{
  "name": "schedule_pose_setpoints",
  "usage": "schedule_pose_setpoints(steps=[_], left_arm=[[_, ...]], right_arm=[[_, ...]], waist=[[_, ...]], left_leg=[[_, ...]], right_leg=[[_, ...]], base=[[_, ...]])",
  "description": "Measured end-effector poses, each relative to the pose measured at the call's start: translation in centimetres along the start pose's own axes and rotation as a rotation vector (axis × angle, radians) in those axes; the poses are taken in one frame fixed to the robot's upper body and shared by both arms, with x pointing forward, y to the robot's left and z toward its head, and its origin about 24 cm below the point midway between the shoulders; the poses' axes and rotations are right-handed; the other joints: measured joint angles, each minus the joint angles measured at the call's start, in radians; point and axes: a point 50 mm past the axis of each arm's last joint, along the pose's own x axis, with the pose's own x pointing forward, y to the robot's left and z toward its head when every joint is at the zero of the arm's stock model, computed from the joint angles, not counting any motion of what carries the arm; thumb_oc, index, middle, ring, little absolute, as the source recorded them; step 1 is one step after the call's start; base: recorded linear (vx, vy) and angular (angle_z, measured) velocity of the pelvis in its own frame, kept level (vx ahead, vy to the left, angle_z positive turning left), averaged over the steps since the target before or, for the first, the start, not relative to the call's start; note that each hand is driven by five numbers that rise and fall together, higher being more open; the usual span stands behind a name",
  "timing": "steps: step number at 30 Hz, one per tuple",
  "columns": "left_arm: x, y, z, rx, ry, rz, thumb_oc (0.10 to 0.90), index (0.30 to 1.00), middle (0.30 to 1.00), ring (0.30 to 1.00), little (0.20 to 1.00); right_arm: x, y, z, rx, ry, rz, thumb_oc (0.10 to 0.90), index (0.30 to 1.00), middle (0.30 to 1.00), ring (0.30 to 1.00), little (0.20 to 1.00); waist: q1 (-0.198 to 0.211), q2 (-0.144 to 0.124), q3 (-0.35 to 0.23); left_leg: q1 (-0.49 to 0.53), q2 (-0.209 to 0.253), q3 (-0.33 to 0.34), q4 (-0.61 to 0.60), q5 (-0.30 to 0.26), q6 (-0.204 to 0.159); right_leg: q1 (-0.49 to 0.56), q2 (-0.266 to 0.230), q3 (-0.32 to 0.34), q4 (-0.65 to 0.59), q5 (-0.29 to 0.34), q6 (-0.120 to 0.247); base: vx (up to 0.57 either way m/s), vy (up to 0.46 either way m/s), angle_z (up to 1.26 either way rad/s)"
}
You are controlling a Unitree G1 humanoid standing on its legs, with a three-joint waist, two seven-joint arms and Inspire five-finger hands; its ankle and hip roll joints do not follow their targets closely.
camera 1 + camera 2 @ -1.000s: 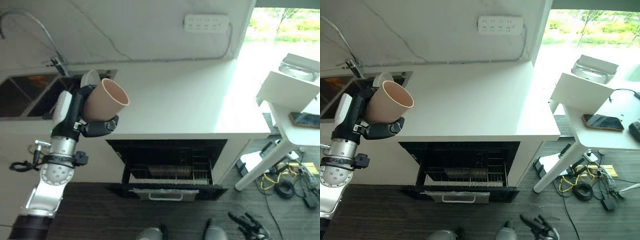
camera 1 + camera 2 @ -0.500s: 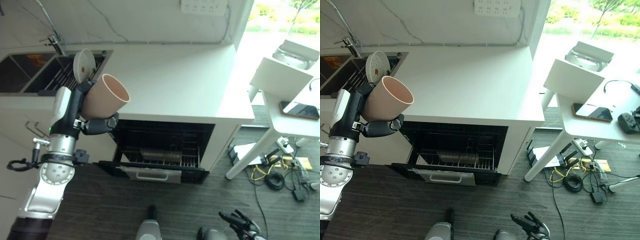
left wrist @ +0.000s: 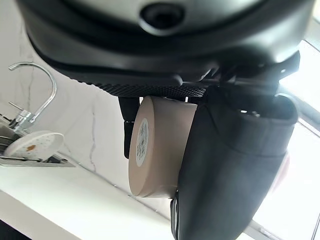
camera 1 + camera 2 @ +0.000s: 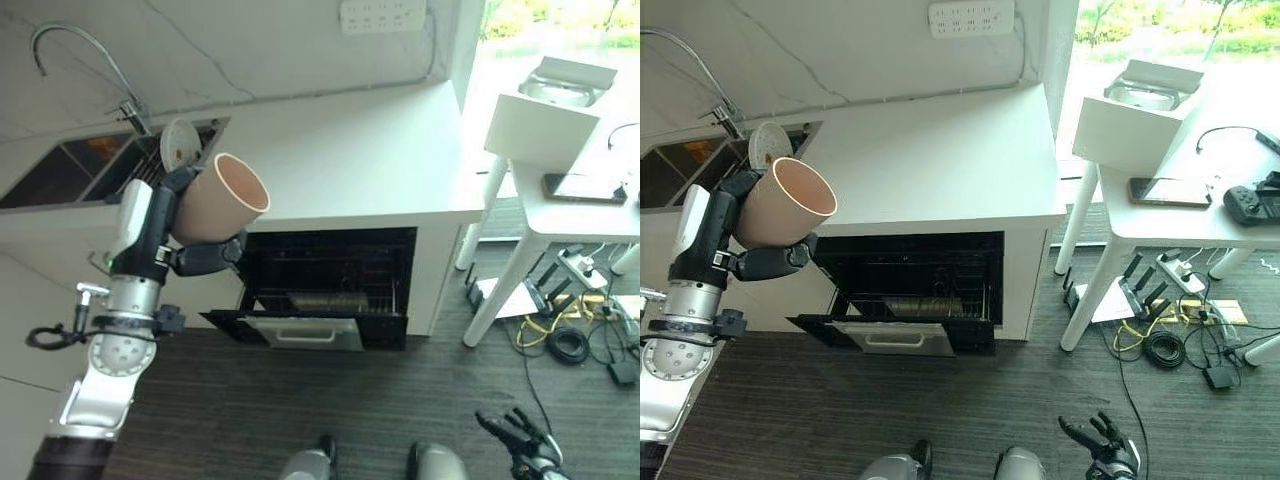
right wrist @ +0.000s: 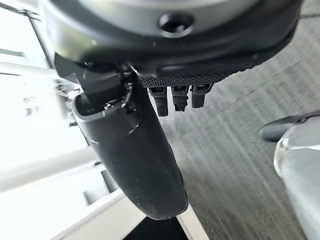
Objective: Place the dishes in the dishwasher.
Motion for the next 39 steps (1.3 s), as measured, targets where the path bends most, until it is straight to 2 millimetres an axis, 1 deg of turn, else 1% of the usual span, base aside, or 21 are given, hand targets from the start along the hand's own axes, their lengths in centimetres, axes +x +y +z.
schedule_pose_setpoints(steps=[1, 5, 6, 7, 9, 11, 14, 15, 16, 17, 18, 19, 20, 21, 23, 26, 30, 32, 33, 36, 39], left_arm=[[0.0, 0.1, 0.0, 0.001, 0.001, 0.008, 0.4, 0.3, 0.3, 0.3, 0.3], [0.0, 1.1, -0.2, 0.022, 0.009, 0.047, 0.4, 0.3, 0.3, 0.3, 0.3], [0.0, 1.1, -0.2, 0.023, 0.009, 0.048, 0.4, 0.3, 0.3, 0.3, 0.3], [0.0, 1.5, -0.2, 0.034, 0.008, 0.052, 0.4, 0.3, 0.3, 0.3, 0.3], [0.1, 1.8, -0.2, 0.049, 0.004, 0.041, 0.4, 0.3, 0.3, 0.3, 0.3], [-0.2, 2.4, -0.5, 0.066, 0.018, 0.047, 0.4, 0.3, 0.3, 0.3, 0.3], [-0.8, 2.5, -0.8, 0.072, 0.037, 0.043, 0.4, 0.3, 0.3, 0.3, 0.3], [-1.4, 2.3, -1.1, 0.074, 0.048, 0.026, 0.4, 0.3, 0.3, 0.3, 0.3], [-1.9, 2.2, -1.3, 0.075, 0.057, 0.012, 0.4, 0.3, 0.3, 0.3, 0.3], [-2.0, 2.1, -1.4, 0.072, 0.06, 0.012, 0.4, 0.3, 0.3, 0.3, 0.3], [-2.3, 2.0, -1.4, 0.064, 0.067, 0.016, 0.4, 0.3, 0.3, 0.3, 0.3], [-2.6, 1.8, -1.5, 0.064, 0.072, 0.009, 0.4, 0.3, 0.3, 0.3, 0.3], [-2.6, 1.9, -1.5, 0.063, 0.074, 0.019, 0.4, 0.3, 0.3, 0.3, 0.3], [-3.0, 1.5, -1.5, 0.026, 0.085, 0.06, 0.4, 0.3, 0.3, 0.3, 0.3], [-3.2, 1.2, -1.5, 0.051, 0.077, 0.046, 0.4, 0.3, 0.3, 0.3, 0.3], [-3.2, 0.6, -0.8, 0.052, 0.044, 0.031, 0.4, 0.3, 0.3, 0.3, 0.3], [-2.8, -0.3, -0.1, -0.014, 0.007, -0.023, 0.4, 0.3, 0.3, 0.3, 0.3], [-3.3, -0.9, -0.2, -0.112, 0.029, -0.032, 0.4, 0.3, 0.3, 0.3, 0.3], [-3.6, -1.5, -0.3, -0.193, 0.053, 0.001, 0.4, 0.3, 0.3, 0.3, 0.3], [-4.1, -2.4, -0.6, -0.265, 0.084, 0.021, 0.4, 0.3, 0.3, 0.3, 0.3], [-4.6, -2.8, -0.9, -0.337, 0.098, 0.078, 0.4, 0.3, 0.3, 0.3, 0.3]], right_arm=[[-0.1, 0.4, 0.3, 0.002, -0.036, 0.031, 0.8, 0.9, 0.9, 0.9, 0.9], [-0.2, 3.3, 2.8, -0.038, -0.187, 0.195, 0.8, 0.9, 0.9, 0.9, 0.9], [-0.2, 3.4, 2.8, -0.039, -0.189, 0.198, 0.8, 0.9, 0.9, 0.9, 0.9], [-0.3, 4.6, 3.8, -0.057, -0.247, 0.271, 0.8, 0.9, 0.9, 0.9, 0.9], [-0.3, 5.2, 4.4, -0.077, -0.283, 0.296, 0.8, 0.9, 0.9, 0.9, 0.9], [-0.8, 6.7, 6.2, -0.119, -0.375, 0.364, 0.8, 0.9, 0.9, 0.9, 0.9], [-2.0, 8.8, 8.5, -0.204, -0.497, 0.455, 0.8, 0.9, 0.9, 0.9, 0.9], [-3.6, 10.8, 10.8, -0.315, -0.626, 0.548, 0.8, 0.9, 0.9, 0.9, 0.9], [-4.8, 12.2, 12.2, -0.398, -0.727, 0.603, 0.8, 0.9, 0.9, 0.9, 0.9], [-5.2, 12.6, 12.7, -0.452, -0.764, 0.613, 0.8, 0.9, 0.9, 0.9, 0.9], [-5.7, 12.9, 13.3, -0.583, -0.819, 0.621, 0.8, 0.9, 0.9, 0.9, 0.9], [-6.6, 13.0, 14.5, -0.793, -0.906, 0.652, 0.8, 0.9, 0.9, 0.9, 0.9], [-7.4, 13.3, 15.3, -0.922, -0.976, 0.673, 0.8, 0.9, 0.9, 0.9, 0.9], [-9.0, 14.0, 16.6, -1.029, -1.045, 0.731, 0.8, 0.9, 0.9, 0.9, 0.9], [-9.8, 15.1, 17.1, -1.063, -1.091, 0.796, 0.8, 0.9, 0.9, 0.9, 0.9], [-10.1, 17.1, 17.0, -1.175, -1.092, 0.902, 0.8, 0.9, 0.9, 0.9, 0.9], [-9.7, 18.8, 17.0, -1.183, -1.073, 0.93, 0.8, 0.9, 0.9, 0.9, 0.9], [-9.8, 19.1, 16.9, -1.015, -1.043, 0.952, 0.8, 0.9, 0.9, 0.9, 0.9], [-9.9, 19.2, 16.8, -0.892, -1.026, 0.964, 0.8, 0.9, 0.9, 0.9, 0.9], [-10.0, 18.8, 17.0, -0.677, -0.997, 0.988, 0.8, 0.9, 0.9, 0.9, 0.9], [-10.7, 18.4, 17.0, -0.541, -0.976, 1.04, 0.8, 0.9, 0.9, 0.9, 0.9]], waist=[[0.0, 0.001, 0.0], [0.006, -0.012, -0.004], [0.006, -0.012, -0.004], [0.01, -0.028, -0.017], [0.02, -0.046, -0.027], [0.022, -0.061, -0.033], [0.016, -0.062, -0.033], [0.007, -0.063, -0.033], [-0.001, -0.067, -0.033], [0.0, -0.07, -0.032], [0.0, -0.07, -0.032], [0.003, -0.072, -0.032], [0.005, -0.085, -0.033], [0.011, -0.084, -0.033], [0.012, -0.096, -0.034], [0.048, -0.099, -0.034], [0.09, -0.099, -0.034], [0.11, -0.099, -0.034], [0.111, -0.099, -0.033], [0.105, -0.099, -0.033], [0.093, -0.099, -0.033]], left_leg=[[0.0, -0.007, 0.001, 0.001, -0.009, 0.016], [0.002, -0.022, 0.006, 0.016, -0.02, 0.033], [0.002, -0.022, 0.006, 0.016, -0.02, 0.033], [0.004, -0.021, 0.006, 0.018, -0.02, 0.04], [0.005, -0.02, 0.001, 0.02, -0.02, 0.041], [0.004, -0.013, 0.002, 0.024, -0.026, 0.042], [0.006, -0.012, 0.002, 0.032, -0.033, 0.045], [0.005, -0.012, 0.005, 0.032, -0.033, 0.046], [0.006, -0.012, 0.01, 0.032, -0.034, 0.047], [0.006, -0.012, 0.011, 0.033, -0.036, 0.047], [0.006, -0.013, 0.013, 0.033, -0.04, 0.047], [0.006, -0.013, 0.018, 0.034, -0.04, 0.049], [0.005, -0.013, 0.019, 0.036, -0.042, 0.05], [-0.001, -0.014, 0.024, 0.041, -0.045, 0.054], [0.0, -0.012, 0.023, 0.047, -0.048, 0.054], [-0.01, -0.014, 0.018, 0.058, -0.053, 0.056], [-0.03, -0.015, -0.017, 0.07, -0.051, 0.056], [-0.03, -0.017, -0.026, 0.069, -0.052, 0.055], [-0.03, -0.019, -0.03, 0.069, -0.051, 0.055], [-0.031, -0.02, -0.03, 0.067, -0.051, 0.056], [-0.031, -0.02, -0.03, 0.065, -0.051, 0.056]], right_leg=[[0.01, -0.006, 0.0, -0.02, 0.013, 0.012], [0.045, -0.015, 0.002, -0.08, 0.048, 0.036], [0.046, -0.015, 0.002, -0.08, 0.048, 0.036], [0.053, -0.014, -0.001, -0.094, 0.056, 0.036], [0.065, -0.012, -0.008, -0.104, 0.063, 0.041], [0.069, -0.002, -0.008, -0.123, 0.07, 0.041], [0.081, 0.001, -0.008, -0.134, 0.076, 0.044], [0.081, 0.002, -0.006, -0.144, 0.083, 0.045], [0.08, 0.001, -0.004, -0.148, 0.083, 0.046], [0.08, 0.002, -0.003, -0.149, 0.083, 0.046], [0.079, 0.002, 0.001, -0.151, 0.086, 0.048], [0.079, 0.001, 0.005, -0.155, 0.09, 0.051], [0.08, 0.001, 0.007, -0.158, 0.092, 0.051], [0.079, 0.001, 0.013, -0.16, 0.096, 0.053], [0.078, 0.003, 0.011, -0.161, 0.096, 0.052], [0.081, -0.001, 0.006, -0.16, 0.097, 0.054], [0.088, -0.004, -0.031, -0.162, 0.094, 0.054], [0.091, -0.005, -0.038, -0.161, 0.088, 0.055], [0.095, -0.006, -0.042, -0.162, 0.087, 0.055], [0.098, -0.007, -0.043, -0.162, 0.087, 0.055], [0.098, -0.007, -0.043, -0.162, 0.086, 0.056]], base=[[-0.02, 0.028, 0.04], [-0.01, 0.006, 0.01], [0.0, 0.0, 0.0], [0.0, 0.0, 0.0], [0.0, -0.013, 0.02], [0.0, -0.003, -0.02], [-0.01, 0.002, -0.01], [0.01, 0.014, -0.07], [-0.02, 0.02, -0.08], [-0.01, 0.018, -0.07], [-0.04, 0.013, -0.08], [-0.01, 0.011, -0.08], [-0.01, 0.005, -0.12], [0.0, 0.0, -0.07], [0.0, -0.004, -0.02], [0.01, -0.032, 0.06], [0.0, -0.034, 0.27], [0.0, -0.031, 0.16], [0.0, -0.023, 0.06], [0.0, -0.007, 0.01], [0.0, 0.0, 0.0]])
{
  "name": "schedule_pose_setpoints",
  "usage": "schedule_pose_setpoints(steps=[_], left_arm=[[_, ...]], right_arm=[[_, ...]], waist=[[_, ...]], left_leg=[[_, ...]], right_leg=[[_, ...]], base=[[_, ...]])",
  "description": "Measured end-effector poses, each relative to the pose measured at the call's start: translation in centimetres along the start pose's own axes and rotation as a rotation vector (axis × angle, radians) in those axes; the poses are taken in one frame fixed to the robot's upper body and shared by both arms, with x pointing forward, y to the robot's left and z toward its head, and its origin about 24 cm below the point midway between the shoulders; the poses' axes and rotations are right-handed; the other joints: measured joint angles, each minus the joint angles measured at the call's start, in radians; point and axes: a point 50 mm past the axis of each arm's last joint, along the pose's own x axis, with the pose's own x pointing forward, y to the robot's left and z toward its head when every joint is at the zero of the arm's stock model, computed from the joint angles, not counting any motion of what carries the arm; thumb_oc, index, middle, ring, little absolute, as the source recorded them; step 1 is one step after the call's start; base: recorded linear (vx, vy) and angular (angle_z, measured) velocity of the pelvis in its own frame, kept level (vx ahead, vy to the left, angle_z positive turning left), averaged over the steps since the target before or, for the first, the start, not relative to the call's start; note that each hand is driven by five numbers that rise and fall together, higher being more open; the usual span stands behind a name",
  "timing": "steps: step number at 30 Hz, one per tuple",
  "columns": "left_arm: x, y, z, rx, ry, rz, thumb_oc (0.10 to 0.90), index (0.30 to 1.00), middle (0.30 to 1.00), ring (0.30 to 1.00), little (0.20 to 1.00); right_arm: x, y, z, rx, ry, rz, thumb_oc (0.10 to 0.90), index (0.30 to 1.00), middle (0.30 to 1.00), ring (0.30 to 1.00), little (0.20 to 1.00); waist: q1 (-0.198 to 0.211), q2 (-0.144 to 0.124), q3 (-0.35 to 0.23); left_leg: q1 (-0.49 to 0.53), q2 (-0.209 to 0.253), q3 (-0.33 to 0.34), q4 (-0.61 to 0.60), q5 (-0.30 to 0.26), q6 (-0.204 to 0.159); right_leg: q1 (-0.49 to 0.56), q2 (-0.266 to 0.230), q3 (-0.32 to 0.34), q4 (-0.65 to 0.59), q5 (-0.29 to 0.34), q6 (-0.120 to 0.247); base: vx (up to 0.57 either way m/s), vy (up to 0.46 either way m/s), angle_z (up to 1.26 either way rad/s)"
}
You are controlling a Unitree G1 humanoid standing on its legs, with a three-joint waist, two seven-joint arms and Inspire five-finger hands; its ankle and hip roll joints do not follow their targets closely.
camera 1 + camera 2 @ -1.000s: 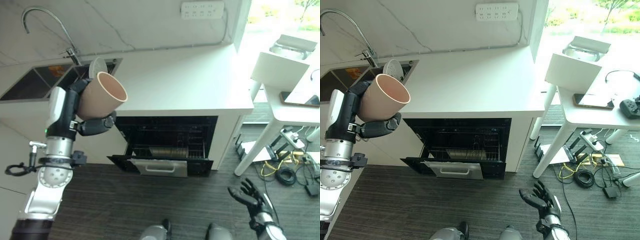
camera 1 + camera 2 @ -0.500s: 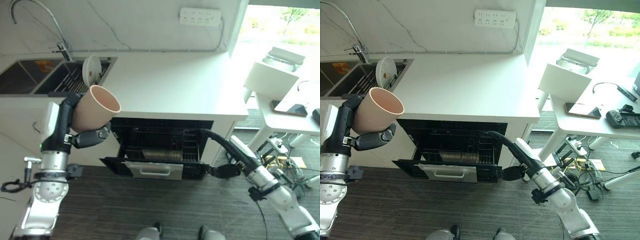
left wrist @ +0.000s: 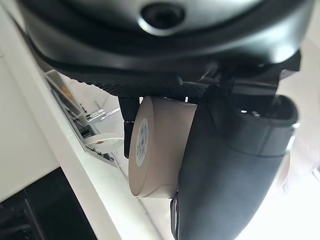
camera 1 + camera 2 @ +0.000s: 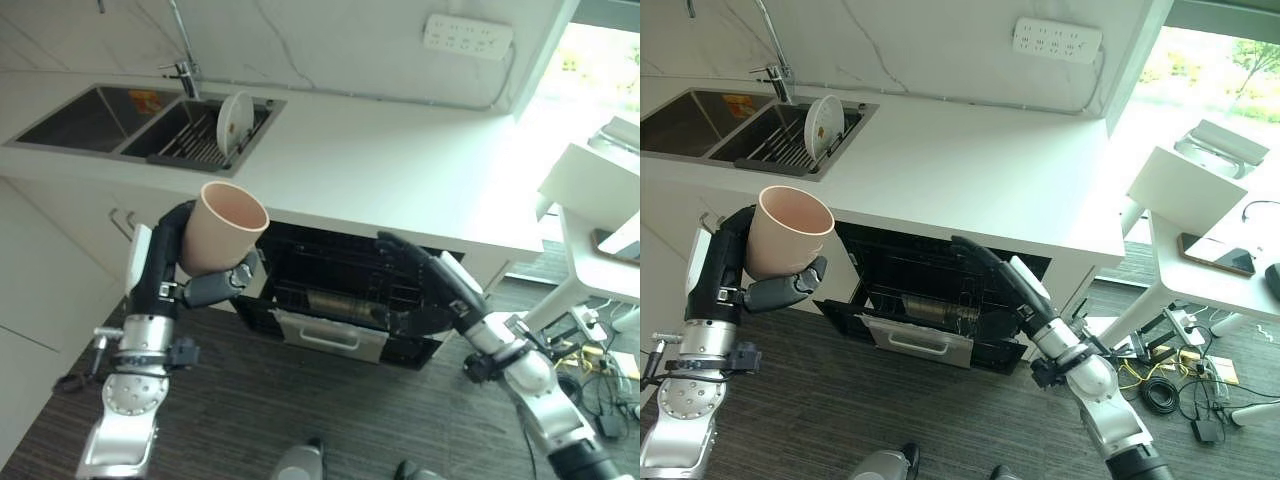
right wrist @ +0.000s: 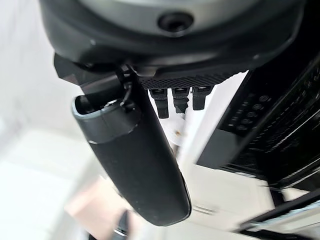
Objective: Place the dishes in the dishwasher.
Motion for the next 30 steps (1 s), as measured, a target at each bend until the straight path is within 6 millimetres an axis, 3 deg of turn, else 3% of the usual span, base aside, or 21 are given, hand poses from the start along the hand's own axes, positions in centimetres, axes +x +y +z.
schedule_pose_setpoints(steps=[5, 15, 22, 30], left_arm=[[-0.1, -1.0, 1.0, -0.051, -0.108, 0.052, 0.4, 0.3, 0.3, 0.3, 0.3], [-0.1, -2.2, 2.1, 0.029, -0.223, 0.115, 0.4, 0.3, 0.3, 0.3, 0.3], [0.7, -4.8, 3.5, 0.009, -0.323, 0.081, 0.4, 0.3, 0.3, 0.3, 0.3], [0.9, -6.8, 4.1, 0.024, -0.374, -0.004, 0.4, 0.3, 0.3, 0.3, 0.3]], right_arm=[[0.8, 1.0, 1.4, 0.12, -0.099, 0.01, 0.8, 0.9, 0.9, 0.9, 0.9], [2.0, 4.1, -0.1, 0.62, -0.034, 0.054, 0.8, 0.9, 0.9, 0.9, 0.9], [2.8, 6.4, -0.4, 0.747, 0.023, 0.135, 0.8, 0.9, 0.9, 0.9, 0.9], [4.9, 6.2, 1.5, 0.704, -0.048, 0.181, 0.8, 0.9, 0.9, 0.9, 0.9]], waist=[[-0.018, 0.001, 0.0], [-0.039, 0.001, 0.0], [-0.043, 0.001, 0.0], [-0.045, 0.001, 0.0]], left_leg=[[0.005, 0.001, 0.002, 0.0, 0.0, 0.0], [0.026, 0.003, 0.026, -0.016, 0.0, 0.0], [0.036, 0.005, 0.035, -0.02, 0.0, 0.001], [0.042, 0.006, 0.046, -0.019, 0.0, 0.001]], right_leg=[[-0.001, 0.001, 0.002, 0.001, -0.004, -0.002], [-0.002, 0.002, 0.022, 0.0, -0.004, -0.002], [0.0, 0.006, 0.033, 0.001, -0.004, -0.002], [-0.001, 0.007, 0.042, 0.002, -0.002, -0.003]], base=[[0.0, 0.0, 0.0], [0.01, 0.006, -0.07], [-0.01, -0.003, -0.04], [-0.01, -0.004, -0.03]])
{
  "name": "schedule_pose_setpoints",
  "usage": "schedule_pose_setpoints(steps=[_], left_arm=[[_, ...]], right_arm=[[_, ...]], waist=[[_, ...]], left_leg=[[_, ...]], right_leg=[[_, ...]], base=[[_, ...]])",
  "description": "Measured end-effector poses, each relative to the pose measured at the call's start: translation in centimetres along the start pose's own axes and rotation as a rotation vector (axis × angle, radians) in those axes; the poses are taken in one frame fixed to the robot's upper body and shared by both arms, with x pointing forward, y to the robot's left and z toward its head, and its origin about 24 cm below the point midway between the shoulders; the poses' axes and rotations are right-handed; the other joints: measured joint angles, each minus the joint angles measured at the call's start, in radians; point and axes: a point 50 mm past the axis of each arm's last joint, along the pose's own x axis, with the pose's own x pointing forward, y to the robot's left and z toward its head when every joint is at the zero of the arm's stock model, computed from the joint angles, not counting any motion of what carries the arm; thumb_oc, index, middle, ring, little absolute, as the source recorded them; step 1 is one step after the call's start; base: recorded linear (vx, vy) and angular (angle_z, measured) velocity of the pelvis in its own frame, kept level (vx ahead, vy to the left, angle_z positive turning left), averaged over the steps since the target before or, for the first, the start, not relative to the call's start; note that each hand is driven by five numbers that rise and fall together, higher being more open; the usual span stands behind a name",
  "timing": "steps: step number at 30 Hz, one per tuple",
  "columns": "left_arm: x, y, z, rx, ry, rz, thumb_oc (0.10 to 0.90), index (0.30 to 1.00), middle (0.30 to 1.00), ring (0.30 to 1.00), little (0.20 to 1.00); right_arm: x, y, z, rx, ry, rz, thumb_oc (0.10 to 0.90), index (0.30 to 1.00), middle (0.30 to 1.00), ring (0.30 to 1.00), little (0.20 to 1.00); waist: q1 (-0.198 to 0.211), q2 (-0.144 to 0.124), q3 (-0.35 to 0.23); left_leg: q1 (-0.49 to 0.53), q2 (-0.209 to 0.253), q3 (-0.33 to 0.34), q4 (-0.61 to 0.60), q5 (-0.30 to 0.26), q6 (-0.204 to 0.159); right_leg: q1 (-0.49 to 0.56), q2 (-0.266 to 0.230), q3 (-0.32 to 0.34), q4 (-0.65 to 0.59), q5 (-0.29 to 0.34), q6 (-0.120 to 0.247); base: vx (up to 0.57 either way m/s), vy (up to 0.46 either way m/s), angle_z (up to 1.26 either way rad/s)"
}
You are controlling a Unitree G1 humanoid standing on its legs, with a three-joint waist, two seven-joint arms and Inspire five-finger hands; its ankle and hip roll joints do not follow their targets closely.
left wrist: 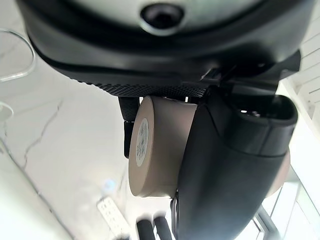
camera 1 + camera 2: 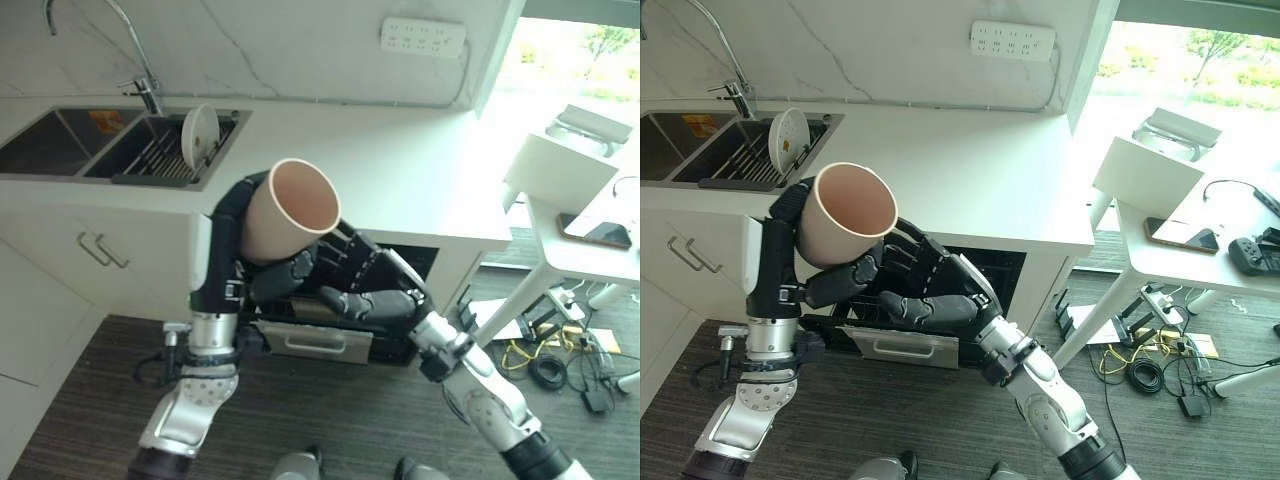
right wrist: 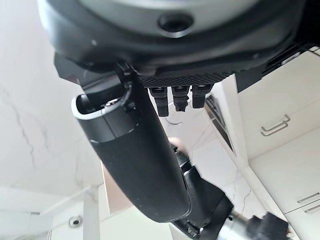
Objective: Place the dishes in the dishwasher.
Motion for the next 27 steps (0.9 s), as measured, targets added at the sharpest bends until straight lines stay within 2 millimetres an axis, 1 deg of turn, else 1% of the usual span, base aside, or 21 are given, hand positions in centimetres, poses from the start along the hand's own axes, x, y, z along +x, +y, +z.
schedule_pose_setpoints(steps=[5, 8, 10, 13, 21, 27], left_arm=[[-0.3, -0.4, -0.8, 0.004, 0.035, -0.019, 0.4, 0.3, 0.3, 0.3, 0.3], [-0.5, -1.0, -1.1, -0.01, 0.053, -0.038, 0.4, 0.3, 0.3, 0.3, 0.3], [-0.5, -1.0, -1.1, -0.01, 0.055, -0.027, 0.4, 0.3, 0.3, 0.3, 0.3], [-0.5, -1.0, -1.2, -0.012, 0.063, -0.024, 0.4, 0.3, 0.3, 0.3, 0.3], [-1.2, -1.4, -2.2, -0.006, 0.119, -0.044, 0.4, 0.3, 0.3, 0.3, 0.3], [-1.3, -1.8, -2.3, -0.059, 0.143, -0.05, 0.4, 0.3, 0.3, 0.3, 0.3]], right_arm=[[0.7, 0.0, 0.8, -0.023, -0.04, -0.013, 0.8, 0.9, 0.9, 0.9, 0.9], [2.1, 0.5, 1.7, -0.032, -0.088, -0.014, 0.8, 0.9, 0.9, 0.9, 0.9], [2.5, 0.7, 1.9, -0.031, -0.099, -0.018, 0.8, 0.9, 0.9, 0.9, 0.9], [2.6, 0.7, 2.0, -0.031, -0.113, -0.038, 0.8, 0.9, 0.9, 0.9, 0.9], [2.6, 0.8, 2.0, -0.03, -0.118, -0.043, 0.8, 0.9, 0.9, 0.9, 0.9], [2.8, 0.9, 1.6, -0.013, -0.112, -0.059, 0.8, 0.9, 0.9, 0.9, 0.9]], waist=[[0.003, 0.001, 0.0], [0.006, 0.001, 0.0], [0.007, 0.001, -0.001], [0.018, 0.002, -0.001], [0.028, 0.003, -0.001], [0.032, 0.005, -0.002]], left_leg=[[0.0, 0.0, 0.003, 0.002, 0.0, 0.0], [0.0, 0.0, 0.003, 0.004, 0.0, 0.0], [0.0, 0.0, 0.003, 0.005, 0.0, 0.0], [-0.001, 0.0, 0.001, 0.006, 0.0, 0.001], [-0.005, 0.0, -0.003, 0.008, 0.0, 0.001], [-0.007, -0.002, -0.015, 0.012, 0.0, 0.001]], right_leg=[[-0.001, 0.001, 0.005, 0.001, 0.002, 0.0], [0.0, 0.001, 0.006, 0.001, 0.003, 0.0], [0.0, 0.001, 0.006, 0.001, 0.004, 0.0], [0.0, 0.0, 0.005, 0.002, 0.004, 0.001], [0.001, 0.0, 0.001, 0.003, 0.004, 0.0], [0.007, -0.001, -0.009, 0.005, 0.003, 0.0]], base=[[0.0, 0.0, 0.0], [0.0, 0.0, 0.0], [0.0, 0.0, 0.0], [0.0, 0.0, 0.0], [0.0, 0.0, 0.0], [0.0, -0.004, 0.05]])
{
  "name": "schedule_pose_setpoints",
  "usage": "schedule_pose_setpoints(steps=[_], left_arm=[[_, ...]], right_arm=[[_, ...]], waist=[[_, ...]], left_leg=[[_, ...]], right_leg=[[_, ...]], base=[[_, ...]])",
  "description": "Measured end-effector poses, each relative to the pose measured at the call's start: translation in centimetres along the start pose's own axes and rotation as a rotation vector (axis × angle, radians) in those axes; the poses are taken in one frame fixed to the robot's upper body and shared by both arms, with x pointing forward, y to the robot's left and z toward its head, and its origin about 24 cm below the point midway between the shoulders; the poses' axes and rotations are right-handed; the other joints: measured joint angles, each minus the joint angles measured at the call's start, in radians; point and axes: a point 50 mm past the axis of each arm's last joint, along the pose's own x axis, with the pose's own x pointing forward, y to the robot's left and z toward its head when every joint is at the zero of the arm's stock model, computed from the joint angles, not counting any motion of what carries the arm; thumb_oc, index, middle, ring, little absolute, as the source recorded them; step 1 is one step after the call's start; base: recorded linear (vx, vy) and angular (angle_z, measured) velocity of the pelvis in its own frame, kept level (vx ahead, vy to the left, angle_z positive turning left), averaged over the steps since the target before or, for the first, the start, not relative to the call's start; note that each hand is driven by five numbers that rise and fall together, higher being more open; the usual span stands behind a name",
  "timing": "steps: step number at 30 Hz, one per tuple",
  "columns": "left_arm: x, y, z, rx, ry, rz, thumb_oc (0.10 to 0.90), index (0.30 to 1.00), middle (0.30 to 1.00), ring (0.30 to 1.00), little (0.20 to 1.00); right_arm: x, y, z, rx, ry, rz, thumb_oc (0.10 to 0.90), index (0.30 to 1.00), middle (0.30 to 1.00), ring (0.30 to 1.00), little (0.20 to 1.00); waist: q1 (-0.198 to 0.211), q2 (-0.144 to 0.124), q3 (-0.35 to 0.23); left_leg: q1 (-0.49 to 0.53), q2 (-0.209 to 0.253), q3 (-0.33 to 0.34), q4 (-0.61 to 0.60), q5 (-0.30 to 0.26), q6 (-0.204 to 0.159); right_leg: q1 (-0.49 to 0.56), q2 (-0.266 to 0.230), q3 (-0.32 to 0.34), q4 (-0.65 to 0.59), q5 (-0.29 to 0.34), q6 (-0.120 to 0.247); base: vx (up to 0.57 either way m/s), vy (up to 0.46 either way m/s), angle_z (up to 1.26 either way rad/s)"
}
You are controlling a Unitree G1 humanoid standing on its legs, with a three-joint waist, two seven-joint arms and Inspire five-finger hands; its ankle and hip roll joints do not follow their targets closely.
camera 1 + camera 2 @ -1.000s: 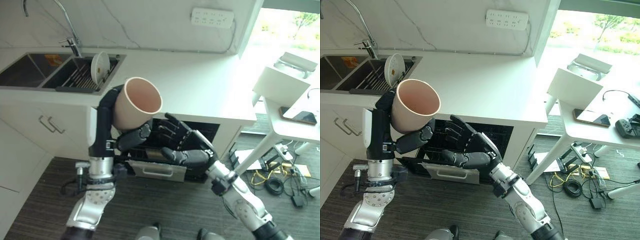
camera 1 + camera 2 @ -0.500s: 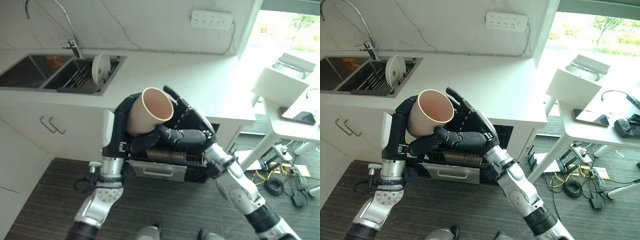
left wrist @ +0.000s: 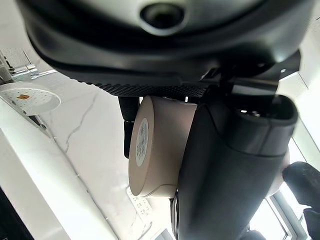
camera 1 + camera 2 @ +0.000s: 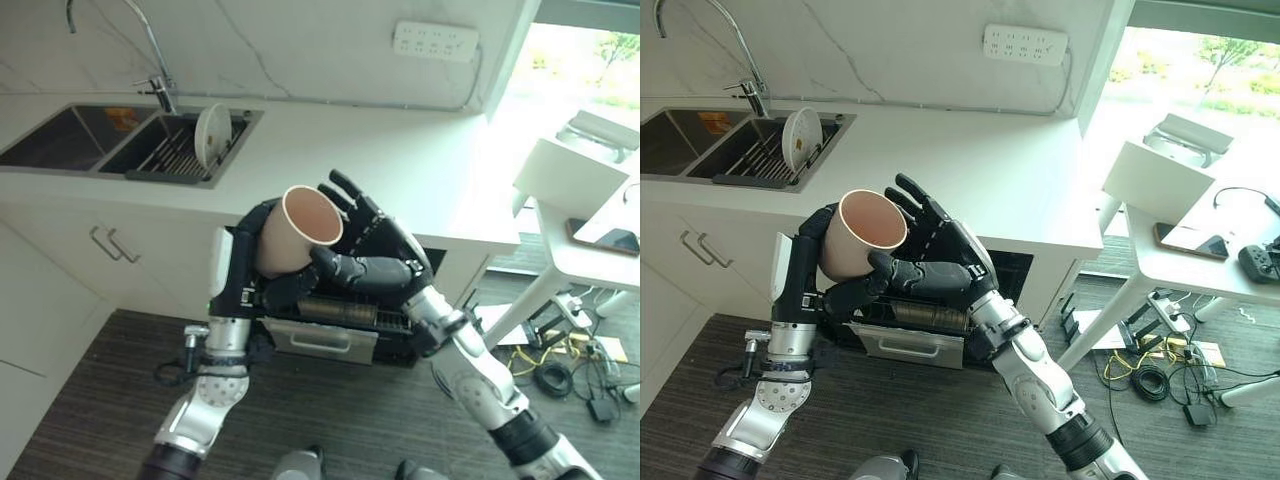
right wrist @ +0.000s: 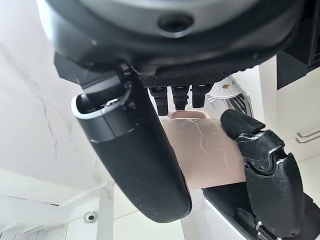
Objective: Place the dishes in the dishwasher.
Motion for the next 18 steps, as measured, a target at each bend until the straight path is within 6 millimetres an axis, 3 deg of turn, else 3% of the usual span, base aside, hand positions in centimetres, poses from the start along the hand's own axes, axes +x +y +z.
schedule_pose_setpoints(steps=[18], left_arm=[[-0.6, -0.6, -1.2, -0.076, 0.107, -0.025, 0.4, 0.3, 0.3, 0.3, 0.3]], right_arm=[[0.2, -0.3, -1.6, -0.002, 0.086, -0.024, 0.8, 0.9, 0.9, 0.9, 0.9]], waist=[[0.004, 0.004, -0.002]], left_leg=[[-0.014, -0.001, -0.027, 0.015, 0.001, -0.001]], right_leg=[[0.005, -0.004, -0.025, 0.017, -0.007, -0.008]], base=[[0.0, -0.005, 0.04]])
